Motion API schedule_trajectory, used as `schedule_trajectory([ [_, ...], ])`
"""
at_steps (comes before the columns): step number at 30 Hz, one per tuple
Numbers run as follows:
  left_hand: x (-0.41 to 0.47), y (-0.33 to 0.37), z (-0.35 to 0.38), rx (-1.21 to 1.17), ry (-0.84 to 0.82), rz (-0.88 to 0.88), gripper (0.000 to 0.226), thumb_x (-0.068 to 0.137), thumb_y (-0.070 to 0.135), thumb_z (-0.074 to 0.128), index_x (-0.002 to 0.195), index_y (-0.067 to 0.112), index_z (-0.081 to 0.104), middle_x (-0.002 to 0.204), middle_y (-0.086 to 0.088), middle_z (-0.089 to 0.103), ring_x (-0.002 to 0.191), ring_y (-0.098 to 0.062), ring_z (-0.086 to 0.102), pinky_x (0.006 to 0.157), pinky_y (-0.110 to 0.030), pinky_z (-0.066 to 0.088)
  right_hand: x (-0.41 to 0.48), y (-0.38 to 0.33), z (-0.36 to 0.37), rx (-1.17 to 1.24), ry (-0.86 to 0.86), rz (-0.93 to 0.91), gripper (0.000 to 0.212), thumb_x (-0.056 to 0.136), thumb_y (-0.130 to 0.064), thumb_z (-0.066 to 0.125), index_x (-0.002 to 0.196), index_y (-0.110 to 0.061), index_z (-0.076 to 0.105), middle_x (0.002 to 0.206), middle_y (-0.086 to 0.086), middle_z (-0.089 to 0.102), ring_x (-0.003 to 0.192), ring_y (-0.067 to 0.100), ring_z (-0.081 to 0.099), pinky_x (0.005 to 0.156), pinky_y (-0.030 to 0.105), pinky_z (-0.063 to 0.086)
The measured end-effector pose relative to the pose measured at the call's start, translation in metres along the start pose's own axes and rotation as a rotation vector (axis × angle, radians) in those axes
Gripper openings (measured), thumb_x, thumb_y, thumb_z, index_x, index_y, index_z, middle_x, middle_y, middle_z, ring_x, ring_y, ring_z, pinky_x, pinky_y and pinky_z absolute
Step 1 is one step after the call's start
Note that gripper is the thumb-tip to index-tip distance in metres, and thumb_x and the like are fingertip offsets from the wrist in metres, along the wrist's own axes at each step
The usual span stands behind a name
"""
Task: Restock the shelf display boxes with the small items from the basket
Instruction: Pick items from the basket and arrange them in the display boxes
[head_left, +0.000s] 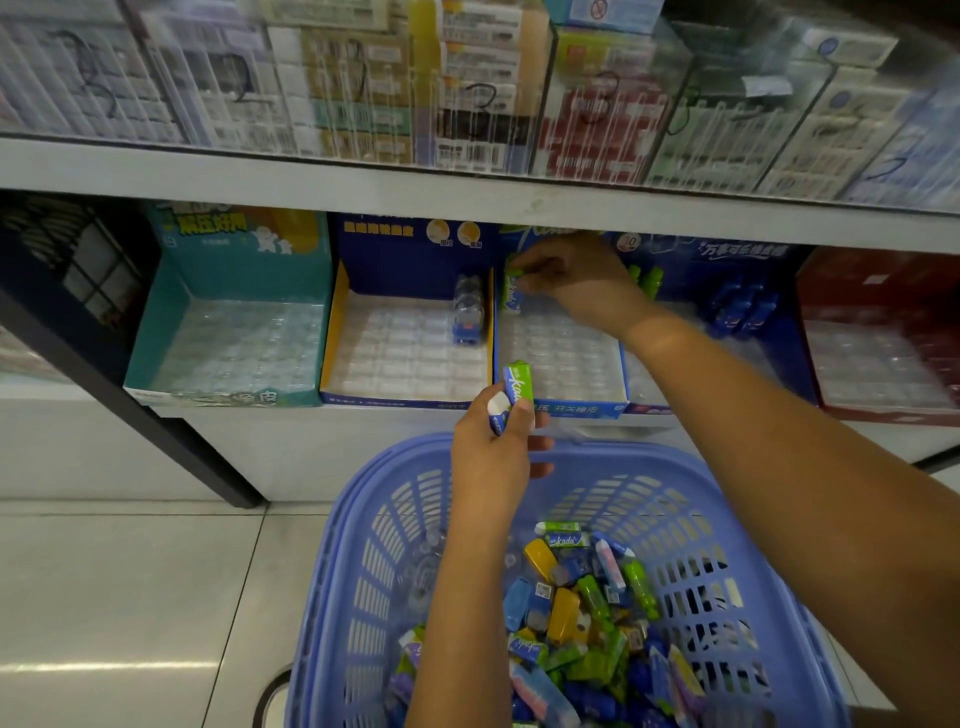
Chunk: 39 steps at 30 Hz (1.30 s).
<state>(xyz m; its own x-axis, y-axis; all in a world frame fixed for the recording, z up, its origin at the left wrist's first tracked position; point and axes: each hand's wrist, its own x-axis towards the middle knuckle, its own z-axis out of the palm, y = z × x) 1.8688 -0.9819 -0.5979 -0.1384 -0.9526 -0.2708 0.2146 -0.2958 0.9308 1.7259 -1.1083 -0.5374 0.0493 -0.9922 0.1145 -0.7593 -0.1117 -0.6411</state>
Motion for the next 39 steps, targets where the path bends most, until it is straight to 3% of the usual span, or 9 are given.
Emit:
schedule_trajectory([
  [6,0.001,-0.001,-0.001,-0.012,0.007,-0.013,0.013,0.098,0.019,0.05,0.105,0.027,0.059,0.087,-0.001,0.071,0.067,-0.01,0.067,0.051,-0.022,0.054,-0.006,0.005,0.008,-0.226,0.141,-0.078,0.021,0.081,-0.014,0.071,0.098,-0.002,0.07,0.107,0.016,0.065,0.092,0.025,0.061,0.082,0.023,0.044],
  [11,0.001,0.002,-0.001,-0.042,-0.011,-0.047,0.016,0.098,0.014,0.051,0.112,0.018,0.057,0.087,-0.001,0.071,0.067,-0.011,0.068,0.051,-0.022,0.054,-0.029,0.003,0.009,-0.344,0.088,-0.115,0.037,0.09,-0.02,0.062,0.125,-0.01,0.06,0.126,0.015,0.051,0.112,0.026,0.052,0.096,0.026,0.039],
  [14,-0.001,0.002,-0.002,-0.027,-0.034,-0.029,0.019,0.096,0.012,0.054,0.115,0.011,0.058,0.091,-0.001,0.071,0.072,-0.01,0.068,0.054,-0.021,0.054,-0.064,-0.006,0.004,-0.046,0.127,-0.003,0.025,0.089,-0.021,0.063,0.114,-0.017,0.064,0.103,0.003,0.062,0.09,0.016,0.062,0.078,0.014,0.048],
  [18,-0.004,0.0,-0.001,0.197,0.011,0.109,0.018,0.094,0.011,0.057,0.112,0.009,0.063,0.089,-0.012,0.065,0.075,-0.019,0.065,0.059,-0.026,0.057,-0.109,-0.021,-0.002,0.401,0.027,0.224,0.009,0.081,-0.032,0.07,0.086,-0.025,0.069,0.069,-0.008,0.068,0.053,0.005,0.06,0.053,0.016,0.052],
  [21,-0.01,0.001,0.007,0.418,0.051,0.308,0.029,0.095,0.016,0.058,0.122,0.02,0.063,0.089,-0.003,0.065,0.08,-0.022,0.062,0.076,-0.039,0.057,-0.122,-0.026,-0.003,0.512,-0.002,0.399,0.033,0.076,-0.039,0.073,0.085,-0.007,0.069,0.067,0.005,0.066,0.049,0.011,0.06,0.049,0.019,0.052],
  [24,-0.015,0.001,0.014,0.426,0.128,0.384,0.034,0.093,0.02,0.06,0.127,0.022,0.061,0.103,-0.004,0.07,0.087,-0.017,0.065,0.081,-0.035,0.057,-0.123,-0.03,-0.004,0.563,0.021,0.408,0.022,0.08,-0.019,0.073,0.091,0.0,0.069,0.07,0.009,0.068,0.053,0.012,0.063,0.055,0.02,0.056],
  [29,-0.012,0.004,0.01,0.141,0.175,0.213,0.024,0.095,0.025,0.057,0.116,0.015,0.064,0.087,0.0,0.068,0.08,-0.013,0.069,0.062,-0.023,0.058,-0.099,-0.028,-0.013,0.364,0.151,0.254,0.032,0.085,-0.005,0.066,0.116,-0.011,0.063,0.085,0.006,0.065,0.075,0.017,0.063,0.078,0.032,0.054],
  [31,-0.011,0.005,0.006,0.047,0.129,0.124,0.017,0.097,0.026,0.053,0.104,0.014,0.063,0.088,-0.003,0.07,0.073,-0.016,0.07,0.057,-0.024,0.057,-0.082,-0.024,-0.014,0.303,0.222,0.228,0.032,0.08,-0.007,0.072,0.109,-0.012,0.06,0.082,-0.004,0.06,0.077,0.015,0.061,0.076,0.026,0.053],
  [39,-0.006,0.01,-0.002,-0.112,0.036,-0.054,0.017,0.097,0.023,0.053,0.097,0.014,0.067,0.073,-0.005,0.069,0.052,-0.009,0.061,0.049,-0.023,0.053,-0.03,-0.008,0.007,0.073,0.225,0.049,0.02,0.083,-0.009,0.07,0.101,-0.002,0.065,0.097,0.009,0.068,0.086,0.013,0.06,0.071,0.004,0.042],
])
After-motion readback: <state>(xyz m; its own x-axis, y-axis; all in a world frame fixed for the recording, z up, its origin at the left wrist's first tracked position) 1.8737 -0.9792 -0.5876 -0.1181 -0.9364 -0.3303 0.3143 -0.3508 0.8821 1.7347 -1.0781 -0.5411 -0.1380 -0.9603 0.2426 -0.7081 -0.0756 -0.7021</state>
